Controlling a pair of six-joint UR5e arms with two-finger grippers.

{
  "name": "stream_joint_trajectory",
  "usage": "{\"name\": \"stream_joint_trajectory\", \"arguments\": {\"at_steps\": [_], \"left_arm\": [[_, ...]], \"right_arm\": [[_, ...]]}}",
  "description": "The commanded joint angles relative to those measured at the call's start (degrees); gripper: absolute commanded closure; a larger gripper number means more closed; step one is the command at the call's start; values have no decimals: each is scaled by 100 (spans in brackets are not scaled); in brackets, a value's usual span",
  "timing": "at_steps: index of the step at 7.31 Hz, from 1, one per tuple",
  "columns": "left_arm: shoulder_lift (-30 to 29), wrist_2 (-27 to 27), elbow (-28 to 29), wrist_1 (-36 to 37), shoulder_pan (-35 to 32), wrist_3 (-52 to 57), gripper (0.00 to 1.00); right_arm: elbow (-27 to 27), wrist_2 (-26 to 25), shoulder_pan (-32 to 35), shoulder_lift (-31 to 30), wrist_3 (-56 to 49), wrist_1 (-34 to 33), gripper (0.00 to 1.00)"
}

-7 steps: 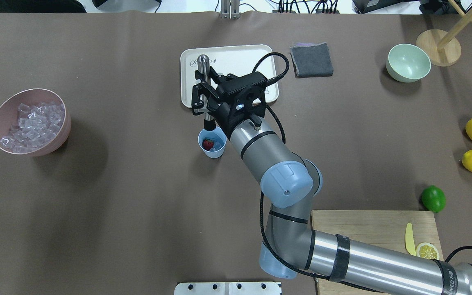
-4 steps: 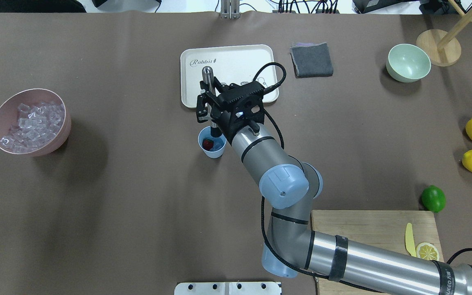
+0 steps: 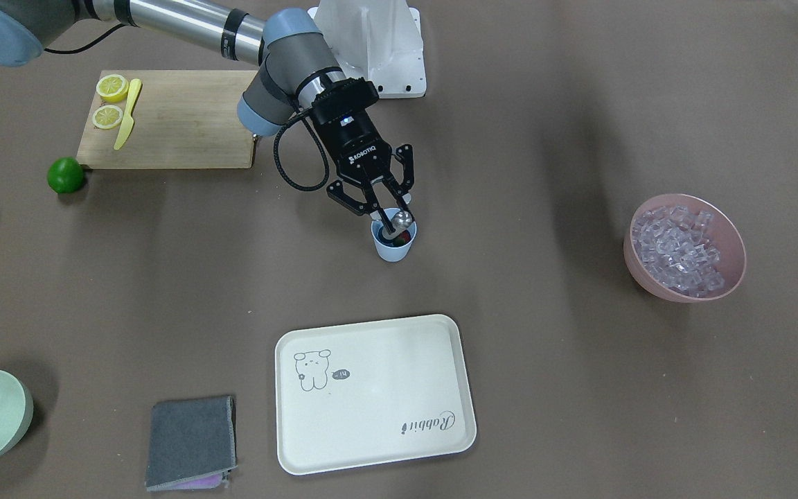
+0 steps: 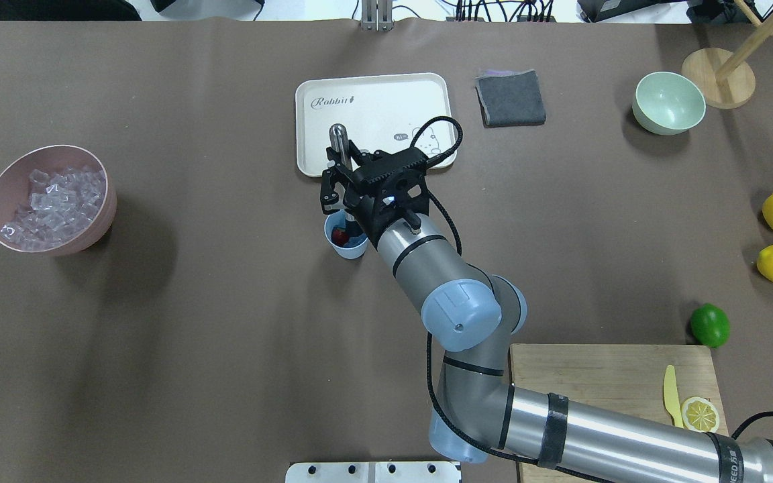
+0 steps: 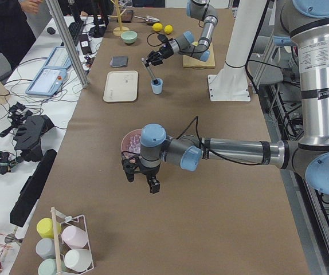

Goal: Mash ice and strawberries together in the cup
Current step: 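Press the muddler down and up in the cup with the right gripper, then lift the muddler out of the cup and carry it away with the right gripper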

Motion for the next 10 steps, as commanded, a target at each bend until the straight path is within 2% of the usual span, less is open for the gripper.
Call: {"name": "stream_joint_trajectory", "arguments": {"at_steps": [1, 5, 8, 10], "left_arm": [[-2, 8, 3, -3, 0, 0, 3], [-46, 0, 12, -3, 0, 9, 3], [-81, 8, 30, 6, 0, 9, 3], [-160, 8, 48, -3, 0, 17, 3]], "right_arm": [[-92, 7, -5, 7, 6, 0, 100], [-32, -2, 30, 86, 6, 8, 100], [521, 7, 302, 148, 15, -9, 100], [619, 452, 635, 192, 50, -62, 100]]}}
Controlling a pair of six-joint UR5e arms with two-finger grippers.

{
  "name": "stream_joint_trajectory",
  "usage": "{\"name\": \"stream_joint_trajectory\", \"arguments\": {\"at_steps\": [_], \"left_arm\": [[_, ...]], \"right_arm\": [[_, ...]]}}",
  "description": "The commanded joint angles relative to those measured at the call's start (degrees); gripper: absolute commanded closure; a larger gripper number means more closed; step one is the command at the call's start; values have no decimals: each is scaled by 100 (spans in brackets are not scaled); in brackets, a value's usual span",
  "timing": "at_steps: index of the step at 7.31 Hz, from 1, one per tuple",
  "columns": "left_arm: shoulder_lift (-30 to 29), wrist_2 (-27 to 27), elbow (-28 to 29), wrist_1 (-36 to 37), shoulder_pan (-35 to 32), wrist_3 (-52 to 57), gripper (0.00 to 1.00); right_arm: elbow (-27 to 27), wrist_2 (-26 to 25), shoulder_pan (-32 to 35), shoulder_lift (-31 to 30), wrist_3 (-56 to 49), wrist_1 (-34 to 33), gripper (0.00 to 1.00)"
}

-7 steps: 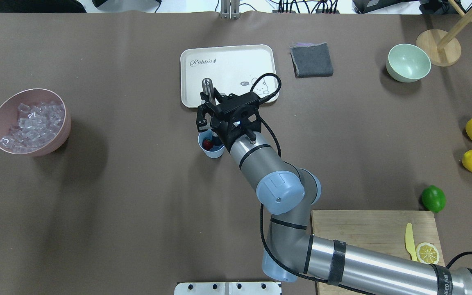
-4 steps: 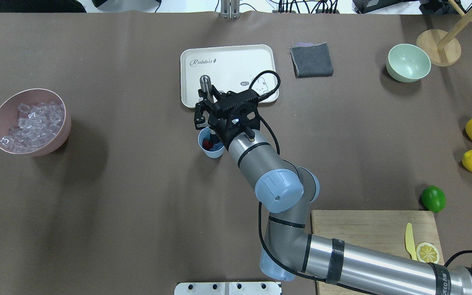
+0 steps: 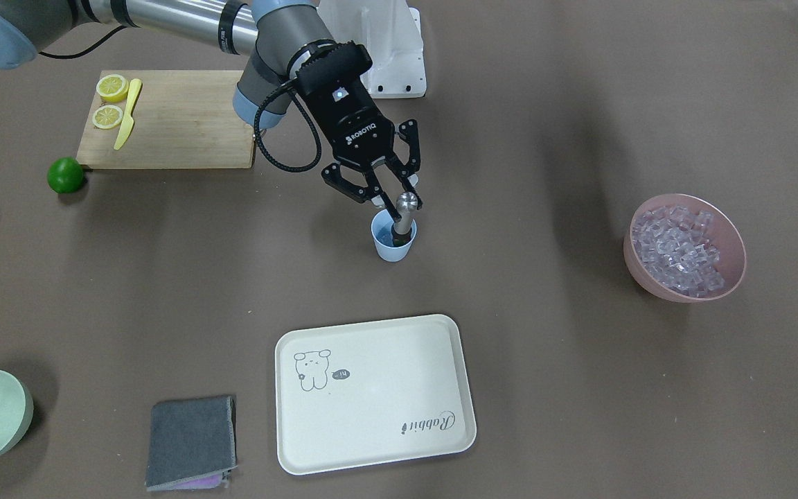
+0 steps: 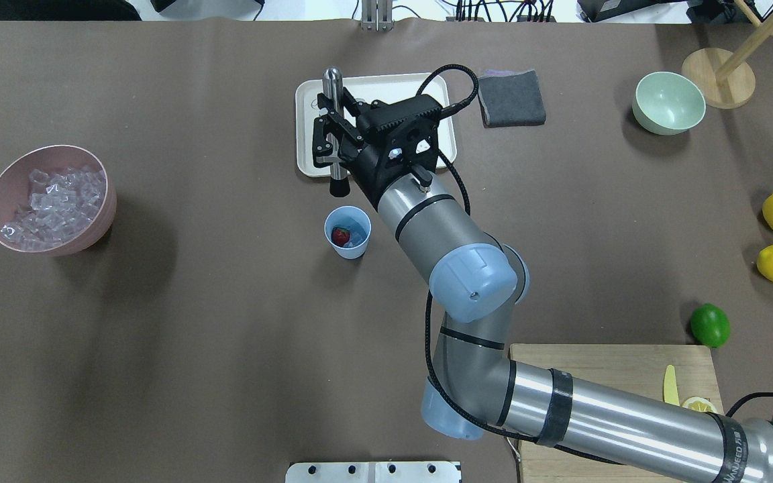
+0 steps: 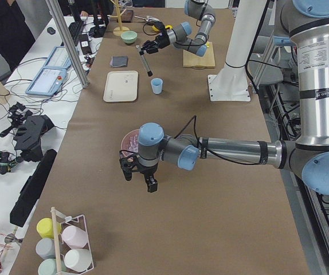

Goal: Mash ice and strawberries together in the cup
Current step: 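Lift the muddler out of the cup and carry it away with the right gripper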

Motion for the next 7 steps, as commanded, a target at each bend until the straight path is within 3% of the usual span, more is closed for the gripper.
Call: {"name": "stream_joint_trajectory", "arguments": {"at_steps": [1, 4, 7], "left_arm": [[-32, 0, -158, -16, -12, 24, 3], [-225, 9, -825, -112, -21, 33, 3], [-515, 26, -1002, -586, 328, 50, 3]], "right_arm": [[56, 706, 522, 1, 41, -473, 100], [74, 2480, 1856, -427, 1305, -1320, 100], [275, 4983, 3263, -1665, 1790, -1688, 100]]}}
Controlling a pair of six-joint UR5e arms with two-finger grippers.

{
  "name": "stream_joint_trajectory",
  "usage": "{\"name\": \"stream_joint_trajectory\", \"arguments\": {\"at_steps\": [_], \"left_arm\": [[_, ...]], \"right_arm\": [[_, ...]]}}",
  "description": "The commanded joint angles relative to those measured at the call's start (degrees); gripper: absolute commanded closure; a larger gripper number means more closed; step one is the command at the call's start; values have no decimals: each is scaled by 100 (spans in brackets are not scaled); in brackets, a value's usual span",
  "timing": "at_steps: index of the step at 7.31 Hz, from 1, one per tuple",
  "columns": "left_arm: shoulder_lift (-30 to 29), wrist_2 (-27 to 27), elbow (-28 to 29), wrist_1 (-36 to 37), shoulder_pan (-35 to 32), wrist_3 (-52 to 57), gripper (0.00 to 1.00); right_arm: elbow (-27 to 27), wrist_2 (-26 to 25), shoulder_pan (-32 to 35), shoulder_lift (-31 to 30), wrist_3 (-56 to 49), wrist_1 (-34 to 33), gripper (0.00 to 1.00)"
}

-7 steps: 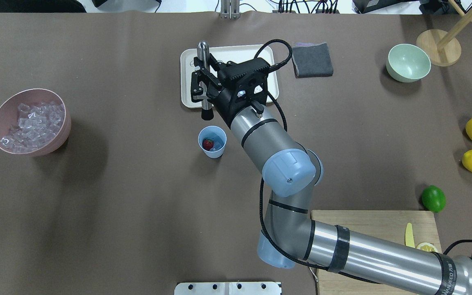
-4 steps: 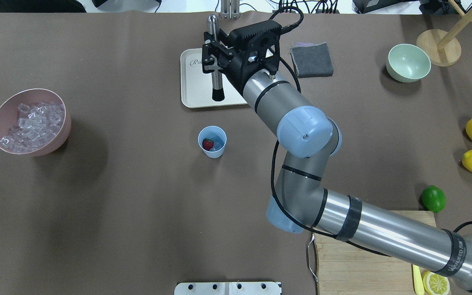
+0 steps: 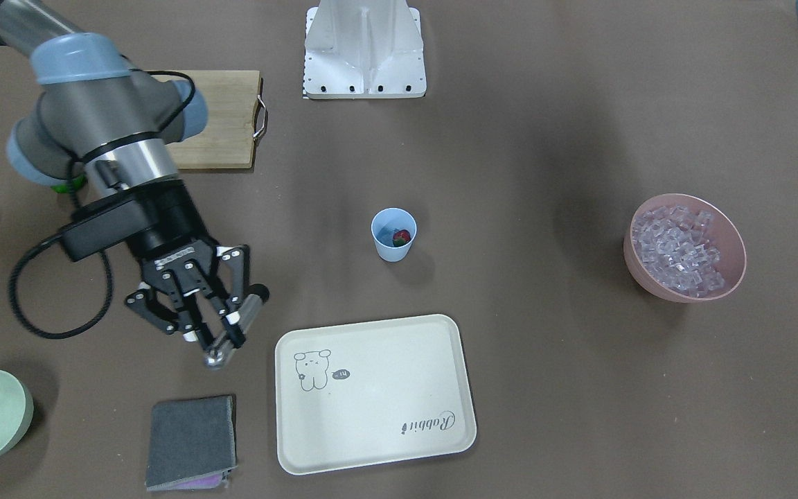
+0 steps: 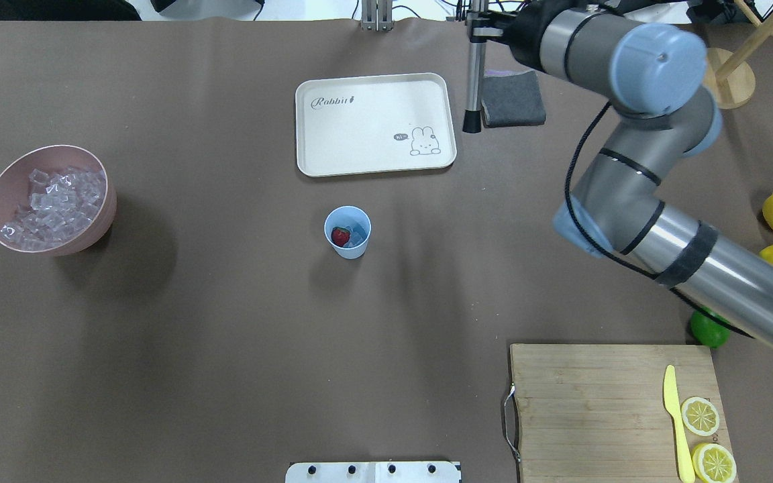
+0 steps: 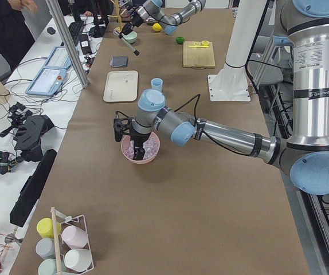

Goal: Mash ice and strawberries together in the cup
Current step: 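Lift the muddler out of the cup and carry it away with the right gripper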

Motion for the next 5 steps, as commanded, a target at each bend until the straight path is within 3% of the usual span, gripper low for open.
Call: {"name": "stream_joint_trajectory", "arguments": {"at_steps": [1, 2, 3, 5], "left_arm": [[-118, 37, -64, -392, 373, 4, 3], [-187, 63, -55, -517, 575, 4, 3], [-284, 72, -46, -518, 699, 13, 3], [-390, 72, -20, -526, 823, 13, 3]], "right_arm": [[104, 1942, 951, -681, 125, -692, 100], [235, 2848, 1251, -683, 125, -1524, 100], [489, 3370, 1384, -692, 38, -2394, 100], [562, 3534, 1290, -927, -364, -3191, 100]]}}
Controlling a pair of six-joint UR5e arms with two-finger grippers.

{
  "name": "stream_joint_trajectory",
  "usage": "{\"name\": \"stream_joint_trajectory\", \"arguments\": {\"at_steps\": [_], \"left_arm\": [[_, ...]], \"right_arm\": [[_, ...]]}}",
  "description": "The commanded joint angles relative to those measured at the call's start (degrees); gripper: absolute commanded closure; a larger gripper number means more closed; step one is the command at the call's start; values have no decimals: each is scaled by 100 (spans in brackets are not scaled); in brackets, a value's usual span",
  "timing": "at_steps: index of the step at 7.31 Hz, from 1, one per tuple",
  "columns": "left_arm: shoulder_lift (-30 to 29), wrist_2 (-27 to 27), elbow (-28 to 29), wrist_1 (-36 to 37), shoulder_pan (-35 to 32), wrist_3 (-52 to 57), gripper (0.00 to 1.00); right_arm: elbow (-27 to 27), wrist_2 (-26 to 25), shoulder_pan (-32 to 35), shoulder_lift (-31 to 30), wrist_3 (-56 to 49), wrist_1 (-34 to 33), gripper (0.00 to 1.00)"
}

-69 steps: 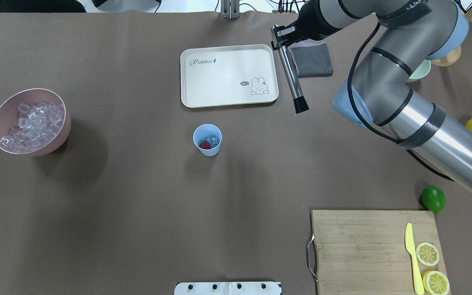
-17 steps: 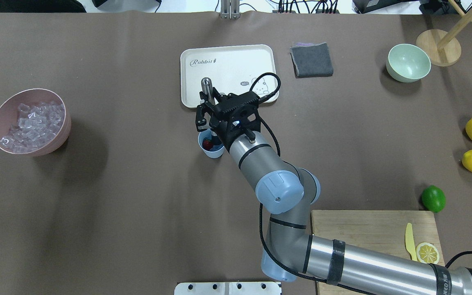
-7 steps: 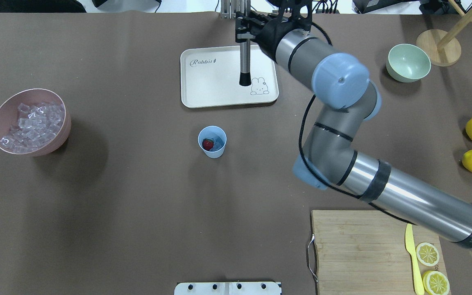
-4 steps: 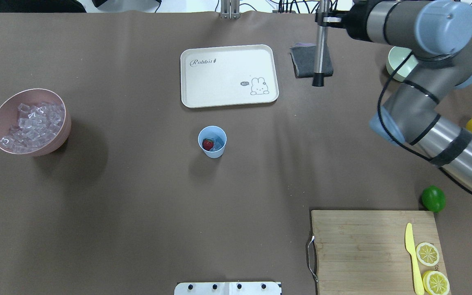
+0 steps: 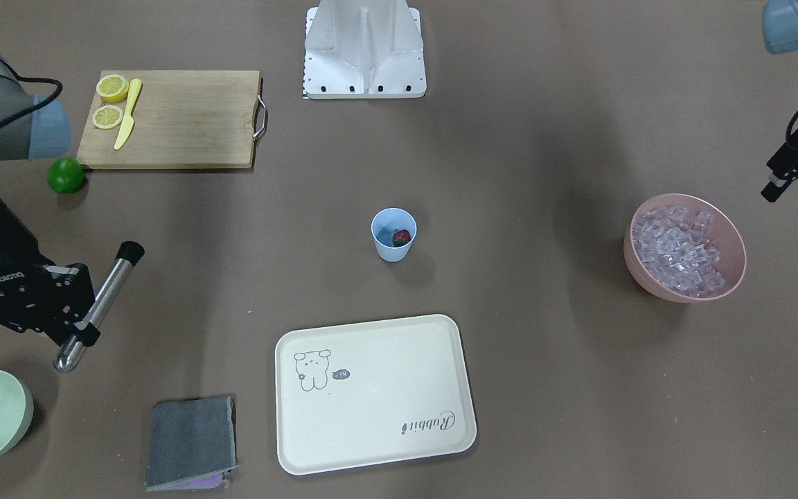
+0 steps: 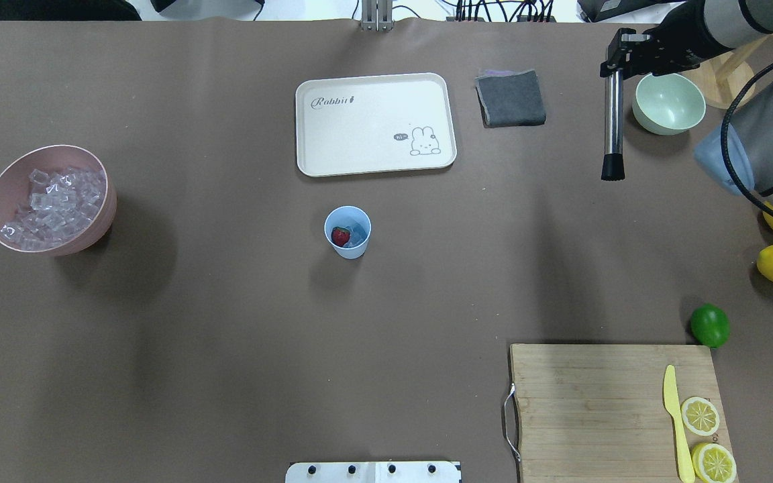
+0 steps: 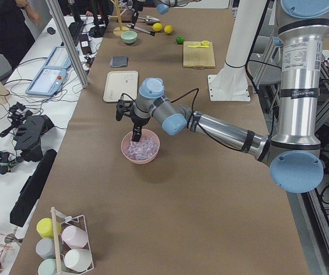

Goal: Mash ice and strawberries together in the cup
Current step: 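Lower the muddler beside the pale green bowl with the right gripper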

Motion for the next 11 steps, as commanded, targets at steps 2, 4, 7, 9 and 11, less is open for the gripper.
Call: {"name": "stream_joint_trajectory", "arguments": {"at_steps": [2, 4, 7, 9, 11], "left_arm": [[-181, 29, 26, -7, 144, 1, 3], [-278, 317, 52, -7, 379, -8, 3], [-480, 398, 210, 2, 486, -8, 3], [-507, 398, 219, 2, 531, -8, 3], [-568, 398, 236, 2, 601, -8, 3]], "right_arm": [[-194, 160, -196, -712, -1475, -538, 100], [-239, 169, -318, -995, -1779, -538, 100], [-694, 90, -661, -970, -1788, -459, 100], [-783, -6, -688, -969, -1806, -459, 100], [-1064, -111, -688, -786, -1797, -459, 100]]}}
